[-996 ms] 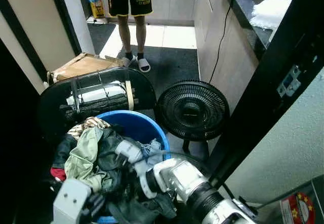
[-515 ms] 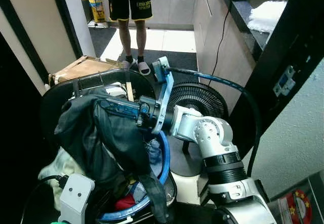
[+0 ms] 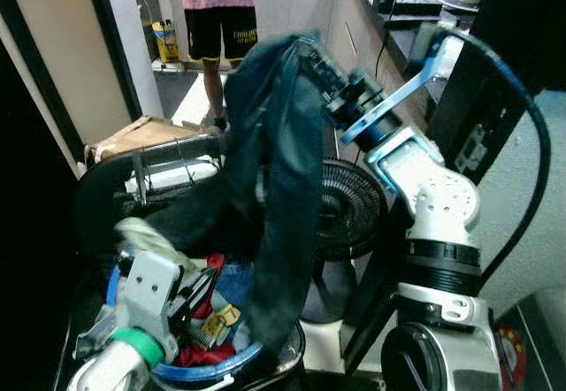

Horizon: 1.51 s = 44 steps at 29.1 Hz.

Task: Clothes washing

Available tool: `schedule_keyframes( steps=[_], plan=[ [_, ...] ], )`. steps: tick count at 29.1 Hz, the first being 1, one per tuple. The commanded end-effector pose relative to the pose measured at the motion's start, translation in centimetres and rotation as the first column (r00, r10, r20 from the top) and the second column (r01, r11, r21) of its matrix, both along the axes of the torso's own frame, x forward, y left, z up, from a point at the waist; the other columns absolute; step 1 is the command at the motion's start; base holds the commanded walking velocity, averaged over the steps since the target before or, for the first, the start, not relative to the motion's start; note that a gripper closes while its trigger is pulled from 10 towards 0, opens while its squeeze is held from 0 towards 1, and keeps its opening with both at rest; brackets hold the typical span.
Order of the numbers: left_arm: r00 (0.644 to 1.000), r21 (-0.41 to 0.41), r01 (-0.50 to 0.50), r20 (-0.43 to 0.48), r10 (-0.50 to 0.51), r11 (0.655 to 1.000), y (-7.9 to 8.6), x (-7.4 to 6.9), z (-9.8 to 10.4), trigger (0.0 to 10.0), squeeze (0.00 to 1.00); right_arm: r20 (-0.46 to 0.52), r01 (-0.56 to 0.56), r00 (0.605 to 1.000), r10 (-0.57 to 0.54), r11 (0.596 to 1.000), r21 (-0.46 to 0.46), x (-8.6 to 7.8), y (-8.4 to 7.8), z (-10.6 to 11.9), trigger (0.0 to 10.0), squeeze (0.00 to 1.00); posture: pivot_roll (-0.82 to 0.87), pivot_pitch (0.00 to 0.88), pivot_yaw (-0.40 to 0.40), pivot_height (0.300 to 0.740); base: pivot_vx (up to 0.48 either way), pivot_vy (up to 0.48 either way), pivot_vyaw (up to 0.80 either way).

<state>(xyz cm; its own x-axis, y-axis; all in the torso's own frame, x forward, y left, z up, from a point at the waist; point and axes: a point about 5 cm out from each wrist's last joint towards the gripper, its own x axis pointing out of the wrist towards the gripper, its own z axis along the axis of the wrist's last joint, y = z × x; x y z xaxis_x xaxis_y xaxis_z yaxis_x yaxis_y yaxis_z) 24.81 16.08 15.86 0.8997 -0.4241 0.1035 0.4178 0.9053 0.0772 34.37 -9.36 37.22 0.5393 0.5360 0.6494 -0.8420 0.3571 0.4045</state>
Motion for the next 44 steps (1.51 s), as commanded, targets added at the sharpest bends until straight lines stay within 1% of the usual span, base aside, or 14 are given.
schedule_keyframes(
  steps=[1,3,6,12,13,15,16,17,18,22,23,26,32,44],
  plan=[
    [1.0,0.0,0.015,-0.027,-0.015,1.0,-0.3,-0.1,-0.7,10.0,0.0,0.078,0.02,0.997,-0.025,0.998,0.062,-0.9,-0.7,2.1,0.0,0.0,0.0,0.0,0.04,0.74,0.0,0.0,0.0],
    [0.999,0.003,0.023,-0.025,-0.023,1.0,-0.6,0.1,-0.7,10.0,0.0,0.085,0.052,0.995,-0.06,0.994,0.095,-0.9,-1.4,2.8,0.0,0.0,0.0,0.0,0.04,0.74,0.0,0.0,0.0],
    [0.995,0.043,-0.101,-0.01,0.101,0.994,-0.1,0.8,-0.7,10.0,0.0,0.092,0.113,0.988,-0.123,0.987,0.113,-0.9,-2.4,3.3,0.0,0.0,0.0,0.0,0.038,0.74,0.0,0.0,0.0],
    [0.982,-0.08,-0.166,-0.105,0.158,0.983,0.1,1.9,-0.8,10.0,0.0,0.073,0.263,0.961,-0.267,0.963,0.059,-0.5,-3.6,2.9,0.0,0.0,0.0,0.0,0.025,0.74,0.0,0.0,0.0],
    [0.978,-0.104,-0.183,-0.118,0.171,0.978,0.2,2.2,-0.7,10.0,0.0,0.062,0.327,0.944,-0.325,0.945,-0.011,-0.2,-3.6,1.9,2.4,0.0,0.0,0.0,0.021,0.74,0.0,0.0,0.0],
    [0.979,-0.101,-0.188,-0.102,0.177,0.977,0.2,2.5,-0.3,10.0,0.0,0.059,0.379,0.925,-0.375,0.921,-0.092,0.2,-3.5,0.5,2.4,0.0,0.0,0.0,0.021,0.74,0.0,0.0,0.0],
    [0.977,-0.114,-0.207,-0.084,0.198,0.972,0.1,2.9,0.2,10.0,0.0,0.044,0.421,0.906,-0.421,0.89,-0.176,0.5,-3.3,-1.6,3.9,0.0,0.0,0.0,0.024,0.74,0.0,0.0,0.0],
    [0.977,-0.114,-0.207,-0.084,0.198,0.972,0.1,2.9,0.2,10.0,0.0,0.044,0.421,0.906,-0.421,0.89,-0.176,0.5,-3.3,-1.6,3.9,0.0,0.0,0.0,0.024,0.74,0.0,0.0,0.0],
    [0.976,-0.125,-0.218,-0.053,0.213,0.968,-0.2,3.3,1.0,10.0,0.0,0.02,0.443,0.892,-0.451,0.866,-0.232,0.6,-3.1,-3.7,10.0,0.0,0.0,0.0,0.027,0.74,0.0,0.0,0.0],
    [0.979,-0.174,-0.19,0.036,0.199,0.966,-1.3,4.1,3.7,10.0,0.0,-0.104,0.542,0.785,-0.611,0.759,-0.361,1.1,-4.3,-9.1,10.0,0.0,-0.01,0.0,0.034,0.74,0.0,0.0,0.0],
    [0.979,-0.174,-0.19,0.036,0.199,0.966,-1.3,4.1,3.7,10.0,0.0,-0.104,0.542,0.785,-0.611,0.759,-0.361,1.1,-4.3,-9.1,10.0,0.0,-0.01,0.0,0.034,0.74,0.0,0.0,0.0],
    [0.985,-0.081,-0.17,0.005,0.171,0.982,-2.0,4.4,2.9,10.0,0.0,-0.208,0.53,0.695,-0.689,0.686,-0.499,1.3,-5.4,-12.7,10.0,0.0,-0.01,0.0,0.044,0.74,0.0,0.0,0.0],
    [0.985,-0.109,-0.171,-0.019,0.169,0.979,-2.3,4.2,2.5,10.0,0.0,-0.209,0.516,0.696,-0.687,0.68,-0.521,0.7,-5.3,-13.2,10.0,0.0,-0.01,0.0,0.042,0.74,0.0,0.0,0.0],
    [0.982,-0.063,-0.179,0.054,0.183,0.982,-2.4,4.8,4.2,10.0,0.0,-0.109,0.66,0.686,-0.719,0.679,-0.322,0.2,-5.2,-10.2,10.0,0.0,0.01,0.0,0.053,0.74,0.0,0.0,-0.73]
  ],
)
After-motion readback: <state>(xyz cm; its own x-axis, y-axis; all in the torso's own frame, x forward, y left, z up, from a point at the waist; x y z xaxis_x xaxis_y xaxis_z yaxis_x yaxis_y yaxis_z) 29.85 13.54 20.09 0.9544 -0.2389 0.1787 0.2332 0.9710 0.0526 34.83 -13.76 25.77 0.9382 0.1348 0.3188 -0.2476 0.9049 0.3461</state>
